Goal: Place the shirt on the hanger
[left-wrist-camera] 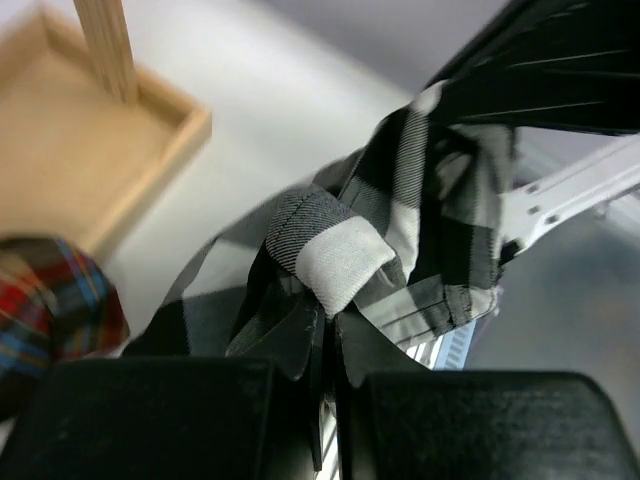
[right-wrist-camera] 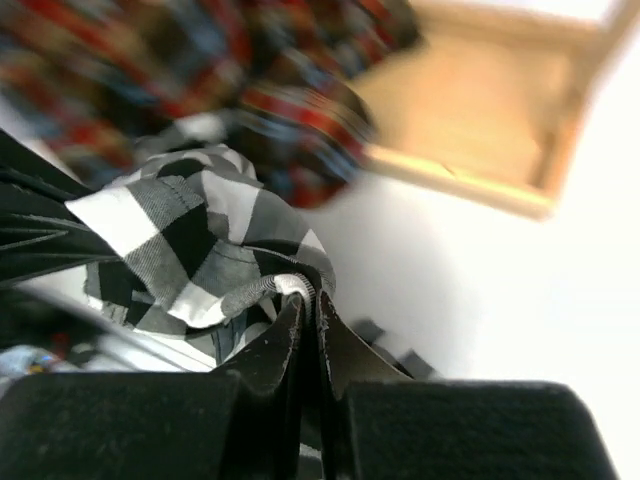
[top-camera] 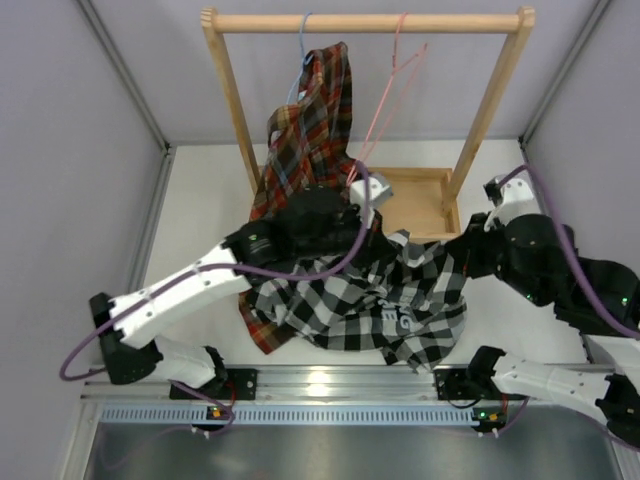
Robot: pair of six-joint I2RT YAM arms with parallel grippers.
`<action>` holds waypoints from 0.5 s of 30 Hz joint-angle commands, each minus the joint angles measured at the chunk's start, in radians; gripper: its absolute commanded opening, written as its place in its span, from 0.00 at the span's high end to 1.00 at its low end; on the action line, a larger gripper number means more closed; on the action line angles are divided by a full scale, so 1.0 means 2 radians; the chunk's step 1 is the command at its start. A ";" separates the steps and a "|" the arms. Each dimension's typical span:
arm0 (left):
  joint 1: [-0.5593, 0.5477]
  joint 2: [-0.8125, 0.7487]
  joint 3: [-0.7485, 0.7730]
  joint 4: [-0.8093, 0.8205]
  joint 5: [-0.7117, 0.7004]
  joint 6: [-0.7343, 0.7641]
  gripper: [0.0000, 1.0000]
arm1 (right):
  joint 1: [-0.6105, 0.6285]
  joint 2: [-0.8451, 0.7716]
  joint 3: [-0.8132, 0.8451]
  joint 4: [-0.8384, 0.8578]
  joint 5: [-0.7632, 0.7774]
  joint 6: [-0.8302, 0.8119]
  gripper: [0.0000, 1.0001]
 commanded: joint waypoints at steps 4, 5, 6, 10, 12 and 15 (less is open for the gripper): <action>0.003 0.115 -0.001 -0.035 -0.065 -0.061 1.00 | -0.059 -0.056 -0.174 -0.031 0.093 0.067 1.00; 0.006 0.143 0.000 -0.039 -0.087 -0.065 1.00 | -0.090 -0.045 -0.203 -0.030 0.084 0.055 1.00; 0.009 0.155 0.003 -0.045 -0.120 -0.074 1.00 | -0.110 -0.037 -0.214 -0.026 0.071 0.045 1.00; 0.038 0.176 -0.014 -0.052 -0.204 -0.124 1.00 | -0.236 -0.018 -0.254 0.036 -0.031 -0.026 1.00; 0.044 0.189 -0.015 -0.052 -0.201 -0.115 1.00 | -0.305 -0.011 -0.261 0.075 -0.106 -0.050 0.98; 0.050 0.211 0.001 -0.052 -0.134 -0.090 1.00 | -0.330 0.007 -0.258 0.108 -0.195 -0.074 0.68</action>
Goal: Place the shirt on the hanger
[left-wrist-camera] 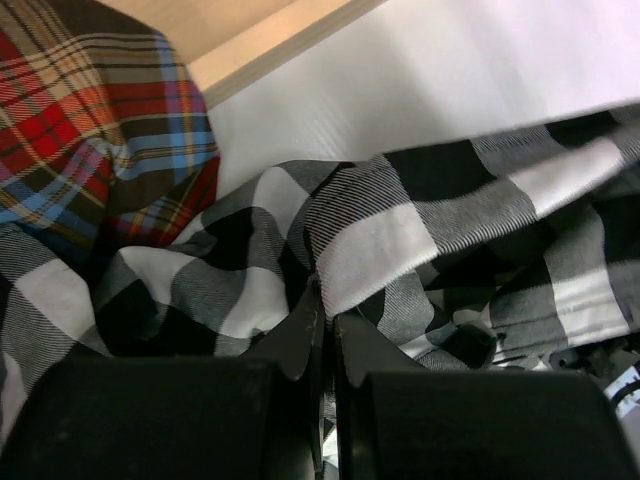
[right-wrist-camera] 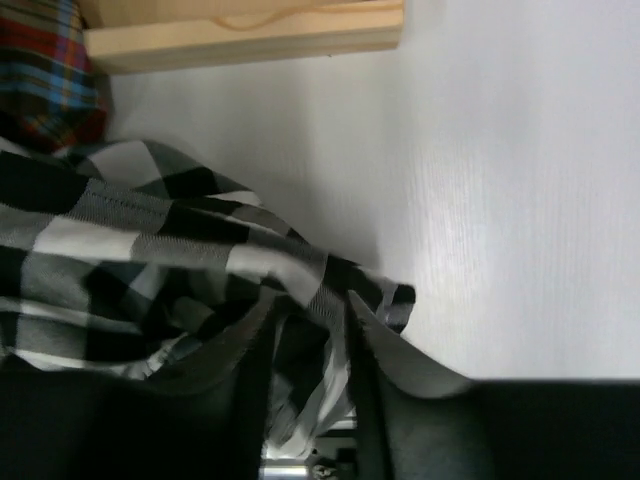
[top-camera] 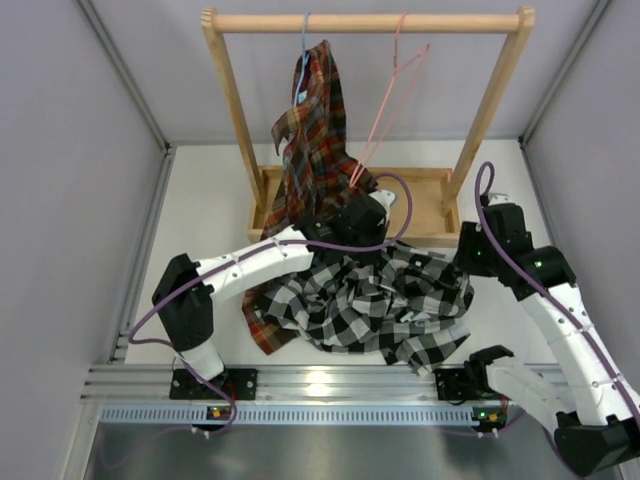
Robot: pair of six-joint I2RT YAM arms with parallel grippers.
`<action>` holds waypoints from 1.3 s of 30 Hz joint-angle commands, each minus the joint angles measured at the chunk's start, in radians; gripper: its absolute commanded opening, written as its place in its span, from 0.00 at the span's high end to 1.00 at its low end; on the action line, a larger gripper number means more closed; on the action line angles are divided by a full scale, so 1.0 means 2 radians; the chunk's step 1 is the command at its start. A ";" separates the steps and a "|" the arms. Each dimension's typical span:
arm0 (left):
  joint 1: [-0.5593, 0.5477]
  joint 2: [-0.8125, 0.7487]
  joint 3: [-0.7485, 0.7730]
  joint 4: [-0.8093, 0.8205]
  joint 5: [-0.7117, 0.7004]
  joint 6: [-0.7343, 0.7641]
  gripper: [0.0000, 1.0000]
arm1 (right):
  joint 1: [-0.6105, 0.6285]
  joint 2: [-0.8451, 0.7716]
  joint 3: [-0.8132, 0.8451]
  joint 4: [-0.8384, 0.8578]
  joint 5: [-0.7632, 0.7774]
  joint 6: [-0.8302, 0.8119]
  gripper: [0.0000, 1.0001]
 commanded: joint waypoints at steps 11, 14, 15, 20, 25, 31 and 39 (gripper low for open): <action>0.021 -0.012 0.020 -0.004 0.030 0.026 1.00 | -0.027 -0.020 -0.037 0.137 -0.200 -0.121 0.31; 0.021 -0.028 0.011 -0.004 0.034 0.023 1.00 | -0.027 0.007 -0.042 0.147 -0.136 -0.115 0.32; 0.021 -0.033 0.008 -0.004 0.033 0.020 1.00 | -0.027 0.016 -0.041 0.147 -0.118 -0.111 0.32; 0.021 -0.048 -0.009 -0.005 0.023 0.016 1.00 | -0.027 0.046 -0.057 0.142 -0.062 -0.079 0.38; 0.021 -0.041 -0.006 -0.004 0.024 0.015 1.00 | -0.026 0.047 -0.084 0.155 -0.045 -0.057 0.46; 0.021 -0.038 -0.001 -0.004 0.014 0.012 1.00 | -0.026 0.074 -0.101 0.162 -0.057 -0.033 0.93; 0.016 -0.026 0.014 -0.004 0.026 0.028 0.22 | -0.031 0.027 -0.088 0.152 -0.022 -0.002 1.00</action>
